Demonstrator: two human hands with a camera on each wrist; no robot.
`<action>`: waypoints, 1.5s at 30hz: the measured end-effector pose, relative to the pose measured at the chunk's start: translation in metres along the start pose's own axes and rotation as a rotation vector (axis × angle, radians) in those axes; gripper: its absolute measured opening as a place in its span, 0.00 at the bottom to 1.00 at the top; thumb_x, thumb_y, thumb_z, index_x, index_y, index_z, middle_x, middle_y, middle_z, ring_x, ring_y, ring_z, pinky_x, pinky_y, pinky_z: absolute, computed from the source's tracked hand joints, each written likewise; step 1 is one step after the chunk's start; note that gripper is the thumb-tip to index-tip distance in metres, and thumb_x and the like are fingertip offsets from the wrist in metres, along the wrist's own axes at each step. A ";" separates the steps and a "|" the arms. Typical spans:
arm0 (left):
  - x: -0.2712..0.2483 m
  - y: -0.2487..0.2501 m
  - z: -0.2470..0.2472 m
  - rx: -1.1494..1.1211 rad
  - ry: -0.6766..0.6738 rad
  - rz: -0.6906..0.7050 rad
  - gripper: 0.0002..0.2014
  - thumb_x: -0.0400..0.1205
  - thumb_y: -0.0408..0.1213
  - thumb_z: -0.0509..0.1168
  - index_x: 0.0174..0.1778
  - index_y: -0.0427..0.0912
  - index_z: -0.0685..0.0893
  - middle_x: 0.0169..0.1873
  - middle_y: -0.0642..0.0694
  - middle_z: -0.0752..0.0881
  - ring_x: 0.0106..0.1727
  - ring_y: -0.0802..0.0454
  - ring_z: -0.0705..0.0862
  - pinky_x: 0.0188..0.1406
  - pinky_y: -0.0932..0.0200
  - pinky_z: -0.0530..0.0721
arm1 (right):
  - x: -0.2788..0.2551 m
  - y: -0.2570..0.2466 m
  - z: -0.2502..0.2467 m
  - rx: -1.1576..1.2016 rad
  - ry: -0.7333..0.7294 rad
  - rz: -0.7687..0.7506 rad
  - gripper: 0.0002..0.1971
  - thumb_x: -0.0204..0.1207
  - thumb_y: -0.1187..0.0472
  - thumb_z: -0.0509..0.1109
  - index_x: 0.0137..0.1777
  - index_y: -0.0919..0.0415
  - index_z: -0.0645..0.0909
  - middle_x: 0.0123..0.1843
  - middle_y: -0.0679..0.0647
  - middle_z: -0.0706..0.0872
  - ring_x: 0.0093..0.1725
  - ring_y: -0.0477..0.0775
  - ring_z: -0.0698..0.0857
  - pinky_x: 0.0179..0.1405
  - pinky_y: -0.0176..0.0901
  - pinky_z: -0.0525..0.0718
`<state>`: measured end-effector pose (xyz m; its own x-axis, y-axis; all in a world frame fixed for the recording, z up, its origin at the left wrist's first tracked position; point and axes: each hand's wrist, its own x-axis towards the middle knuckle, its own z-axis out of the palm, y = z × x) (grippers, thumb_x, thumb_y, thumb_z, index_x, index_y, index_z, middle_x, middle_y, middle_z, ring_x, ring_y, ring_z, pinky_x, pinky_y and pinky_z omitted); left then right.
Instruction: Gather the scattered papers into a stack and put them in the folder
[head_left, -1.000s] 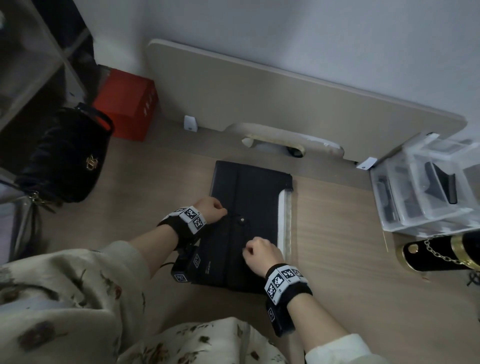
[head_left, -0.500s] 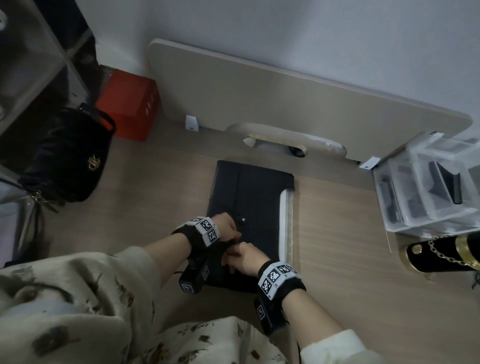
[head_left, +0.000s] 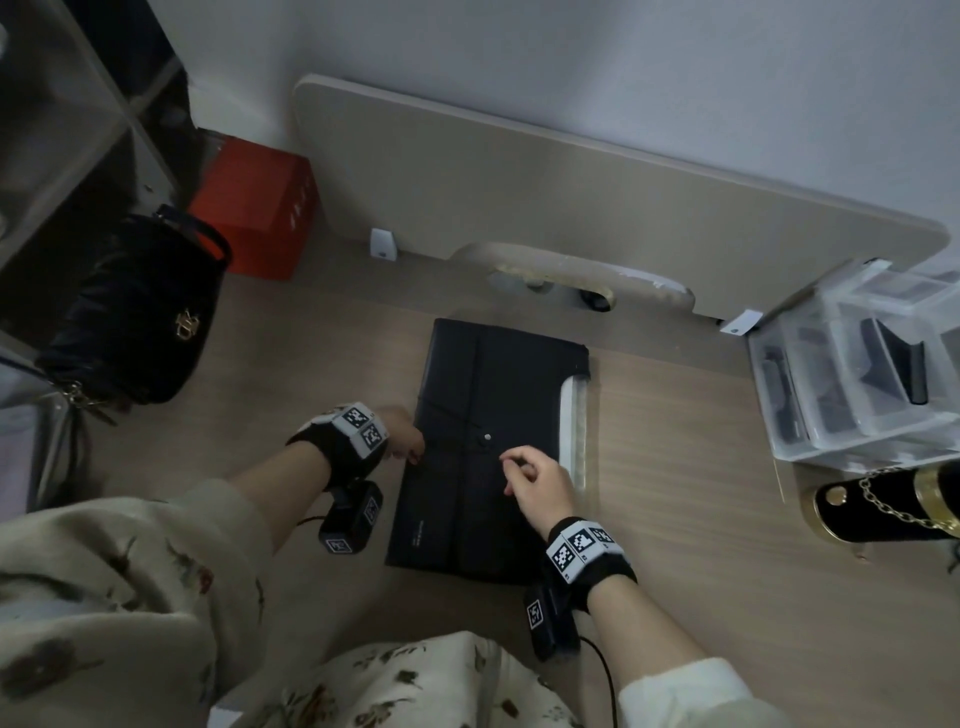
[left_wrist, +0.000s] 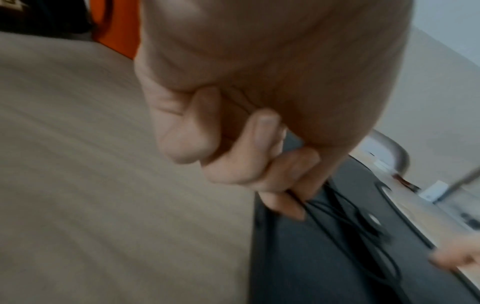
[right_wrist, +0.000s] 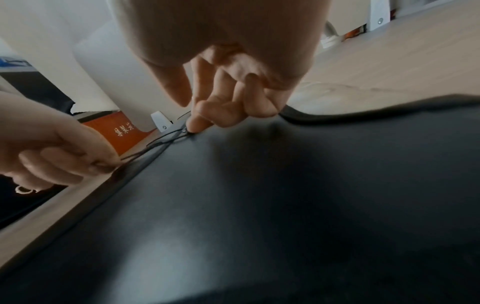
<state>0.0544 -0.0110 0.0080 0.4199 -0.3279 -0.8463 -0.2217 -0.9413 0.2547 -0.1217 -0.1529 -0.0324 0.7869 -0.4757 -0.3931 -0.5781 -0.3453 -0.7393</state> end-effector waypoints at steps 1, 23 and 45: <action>0.001 -0.004 -0.007 -0.052 0.055 -0.024 0.08 0.80 0.37 0.66 0.41 0.36 0.86 0.27 0.47 0.78 0.26 0.53 0.75 0.22 0.64 0.72 | 0.002 0.000 0.000 -0.013 0.009 0.005 0.09 0.80 0.52 0.64 0.41 0.35 0.78 0.30 0.44 0.86 0.36 0.44 0.85 0.45 0.50 0.86; 0.018 -0.017 -0.032 -1.260 0.296 0.022 0.13 0.80 0.39 0.60 0.28 0.46 0.75 0.18 0.54 0.72 0.15 0.58 0.67 0.17 0.67 0.60 | 0.050 -0.046 0.019 -0.521 -0.067 -0.144 0.07 0.79 0.52 0.66 0.51 0.52 0.82 0.52 0.46 0.82 0.51 0.52 0.84 0.42 0.43 0.79; 0.030 -0.003 0.006 -0.813 0.261 0.112 0.05 0.85 0.39 0.57 0.49 0.45 0.77 0.32 0.50 0.79 0.26 0.53 0.73 0.22 0.64 0.63 | 0.042 -0.007 -0.022 -0.215 0.127 0.222 0.07 0.81 0.54 0.63 0.46 0.57 0.78 0.34 0.50 0.82 0.35 0.52 0.80 0.29 0.40 0.72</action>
<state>0.0621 -0.0176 -0.0209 0.6442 -0.3366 -0.6868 0.3836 -0.6347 0.6708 -0.0890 -0.1883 -0.0315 0.6111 -0.6511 -0.4501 -0.7755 -0.3784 -0.5054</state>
